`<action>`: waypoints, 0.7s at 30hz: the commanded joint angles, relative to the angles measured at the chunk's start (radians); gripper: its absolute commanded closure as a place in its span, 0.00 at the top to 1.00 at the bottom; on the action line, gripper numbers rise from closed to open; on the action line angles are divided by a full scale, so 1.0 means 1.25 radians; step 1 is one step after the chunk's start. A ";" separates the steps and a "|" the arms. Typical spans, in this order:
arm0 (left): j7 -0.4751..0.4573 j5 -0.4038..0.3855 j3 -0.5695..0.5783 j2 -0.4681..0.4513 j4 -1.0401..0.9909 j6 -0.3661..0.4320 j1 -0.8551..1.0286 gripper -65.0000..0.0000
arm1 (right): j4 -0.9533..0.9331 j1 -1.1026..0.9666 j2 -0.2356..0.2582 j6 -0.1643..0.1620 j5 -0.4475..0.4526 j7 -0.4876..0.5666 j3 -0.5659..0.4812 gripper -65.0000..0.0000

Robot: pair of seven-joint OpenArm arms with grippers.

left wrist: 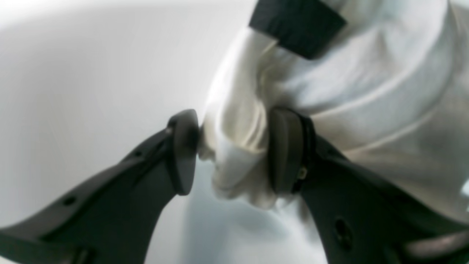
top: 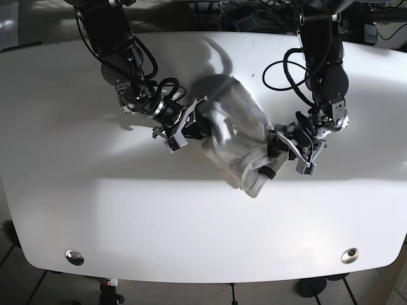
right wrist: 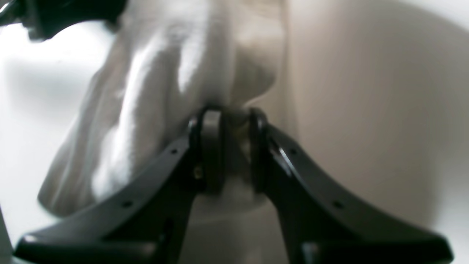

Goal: Fold the T-shirt properly
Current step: 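Grasp the folded white shirt with the left gripper and lift it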

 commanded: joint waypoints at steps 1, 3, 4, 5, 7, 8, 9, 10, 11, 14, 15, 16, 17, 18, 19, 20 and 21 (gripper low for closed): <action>-0.027 0.008 0.036 -0.010 -0.088 0.002 -0.067 0.44 | 0.053 -0.020 0.012 0.007 0.013 0.017 0.004 0.17; -0.089 0.007 0.103 -0.031 -0.195 0.003 -0.139 0.44 | 0.089 -0.057 0.012 0.007 0.009 0.017 0.004 0.17; -0.113 0.007 0.128 -0.031 -0.230 0.003 -0.170 0.44 | 0.101 -0.070 0.012 0.007 0.008 0.017 0.004 0.17; -0.132 0.007 0.146 -0.031 -0.256 0.003 -0.197 0.44 | 0.114 -0.082 0.012 0.007 0.008 0.016 0.004 0.17; -0.144 0.007 0.165 -0.031 -0.281 0.003 -0.234 0.44 | 0.127 -0.103 0.012 0.007 0.008 0.016 0.004 0.17; -0.144 0.007 0.167 -0.031 -0.280 0.003 -0.252 0.44 | 0.132 -0.112 0.012 0.007 0.008 0.016 0.004 0.17; -0.140 0.007 0.167 -0.031 -0.273 0.003 -0.268 0.44 | 0.132 -0.114 0.012 0.007 0.008 0.016 0.004 0.17; -0.137 0.007 0.167 -0.031 -0.254 0.003 -0.277 0.44 | 0.137 -0.114 0.012 0.007 0.008 0.016 0.004 0.17; -0.123 0.007 0.166 -0.033 -0.216 0.003 -0.277 0.44 | 0.149 -0.116 0.012 0.007 0.008 0.016 0.004 0.17; -0.034 0.002 0.165 -0.061 -0.035 0.003 -0.256 0.44 | 0.172 -0.116 0.013 0.006 0.008 0.013 0.006 0.17; -0.003 0.002 0.165 -0.059 0.030 0.003 -0.234 0.44 | 0.183 -0.116 0.021 0.006 0.008 0.003 0.007 0.17; 0.018 0.003 0.165 -0.059 0.099 0.003 -0.207 0.44 | 0.197 -0.116 0.034 0.006 0.012 -0.011 0.019 0.17; 0.033 0.005 0.165 -0.058 0.165 0.004 -0.175 0.44 | 0.212 -0.116 0.038 0.006 0.014 -0.024 0.031 0.17; 0.039 0.007 0.165 -0.058 0.225 0.006 -0.141 0.44 | 0.226 -0.117 0.038 0.006 0.014 -0.038 0.042 0.17; 0.039 0.008 0.167 -0.050 0.273 0.023 -0.111 0.45 | 0.239 -0.117 0.038 0.006 0.014 -0.050 0.054 0.17; 0.039 0.008 0.170 -0.033 0.312 0.056 -0.081 0.45 | 0.247 -0.116 0.038 0.006 0.014 -0.065 0.067 0.17; 0.039 0.008 0.170 -0.021 0.349 0.103 -0.055 0.45 | 0.257 -0.116 0.038 0.006 0.014 -0.078 0.092 0.17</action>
